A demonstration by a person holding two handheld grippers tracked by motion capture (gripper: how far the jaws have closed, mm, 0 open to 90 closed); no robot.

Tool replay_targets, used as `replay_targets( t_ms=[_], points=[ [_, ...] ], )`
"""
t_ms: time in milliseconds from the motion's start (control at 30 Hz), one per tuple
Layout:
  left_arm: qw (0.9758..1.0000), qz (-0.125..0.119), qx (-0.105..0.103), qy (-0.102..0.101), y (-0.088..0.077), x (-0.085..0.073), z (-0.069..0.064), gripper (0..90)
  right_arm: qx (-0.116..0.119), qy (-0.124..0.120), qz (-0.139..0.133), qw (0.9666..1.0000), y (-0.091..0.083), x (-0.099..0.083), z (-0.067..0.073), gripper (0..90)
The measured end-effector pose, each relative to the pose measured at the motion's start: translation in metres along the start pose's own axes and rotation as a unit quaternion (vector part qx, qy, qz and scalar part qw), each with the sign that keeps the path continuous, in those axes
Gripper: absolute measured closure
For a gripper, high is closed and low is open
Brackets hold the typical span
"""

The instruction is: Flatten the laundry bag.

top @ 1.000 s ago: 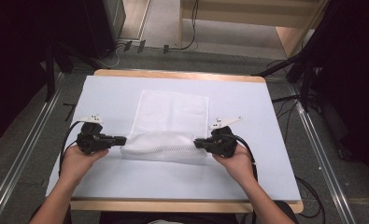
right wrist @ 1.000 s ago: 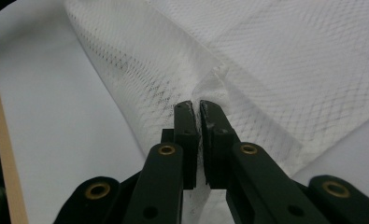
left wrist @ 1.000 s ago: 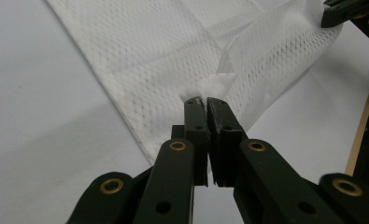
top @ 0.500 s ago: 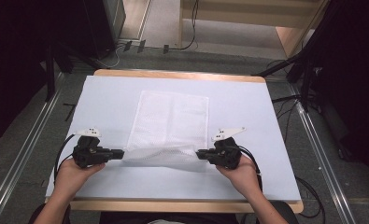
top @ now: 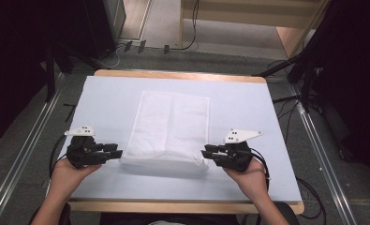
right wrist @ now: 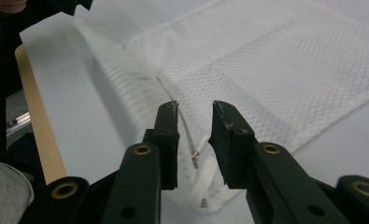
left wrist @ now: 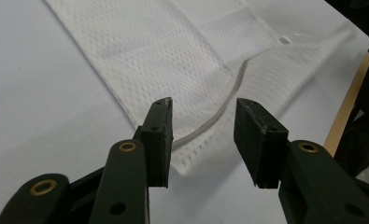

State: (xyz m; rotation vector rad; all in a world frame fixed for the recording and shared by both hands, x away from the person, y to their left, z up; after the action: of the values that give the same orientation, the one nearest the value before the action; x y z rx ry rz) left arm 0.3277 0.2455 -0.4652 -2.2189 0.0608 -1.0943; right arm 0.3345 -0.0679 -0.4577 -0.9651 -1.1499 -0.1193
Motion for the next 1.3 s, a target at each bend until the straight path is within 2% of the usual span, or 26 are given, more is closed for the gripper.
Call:
replay_targets(
  t_ms=[233,433,533,600,733,900,1067,1133,1300],
  points=[
    [0.9997,0.009,0.011,-0.022,0.009,0.002,0.014,59.4,-0.006,0.021,0.032,0.9992,0.014,-0.009,-0.011,74.1],
    [0.9984,0.027,0.023,-0.044,0.021,0.002,0.027,58.6,-0.004,0.024,0.049,0.9985,0.027,-0.016,-0.018,71.9],
    [0.9983,0.036,0.025,-0.039,0.027,0.007,0.030,57.7,-0.005,0.028,0.057,0.9980,0.036,-0.017,-0.024,71.4],
    [0.9984,0.034,0.024,-0.038,0.031,0.015,0.034,57.1,-0.013,0.031,0.061,0.9976,0.043,-0.014,-0.030,70.7],
    [0.9982,0.035,0.025,-0.042,0.040,0.028,0.047,56.7,-0.026,0.030,0.064,0.9972,0.054,-0.010,-0.039,68.9],
    [0.9969,0.040,0.033,-0.059,0.054,0.033,0.069,55.3,-0.039,0.040,0.078,0.9954,0.066,-0.014,-0.052,67.7],
    [0.9960,0.048,0.043,-0.062,0.062,0.029,0.076,55.5,-0.053,0.042,0.094,0.9933,0.076,-0.021,-0.064,63.2],
    [0.9948,0.057,0.057,-0.061,0.065,0.023,0.078,55.3,-0.059,0.048,0.096,0.9925,0.079,-0.022,-0.067,60.4],
    [0.9944,0.060,0.063,-0.059,0.065,0.017,0.080,55.1,-0.067,0.059,0.107,0.9902,0.084,-0.025,-0.070,56.4]
  ],
)
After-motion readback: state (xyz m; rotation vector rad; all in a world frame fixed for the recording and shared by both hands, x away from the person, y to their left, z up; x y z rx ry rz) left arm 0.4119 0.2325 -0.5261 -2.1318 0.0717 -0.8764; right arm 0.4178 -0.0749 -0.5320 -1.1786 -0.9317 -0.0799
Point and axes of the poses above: each handheld gripper's, and its own axes: y roughly forward along the jaws, x roughly out of its top, z roughly to its left, the point moved 10 cm from there along y, roughly forward along the jaws, and after that the axes turned 12 degrees about -x, right-handed, at the moved point
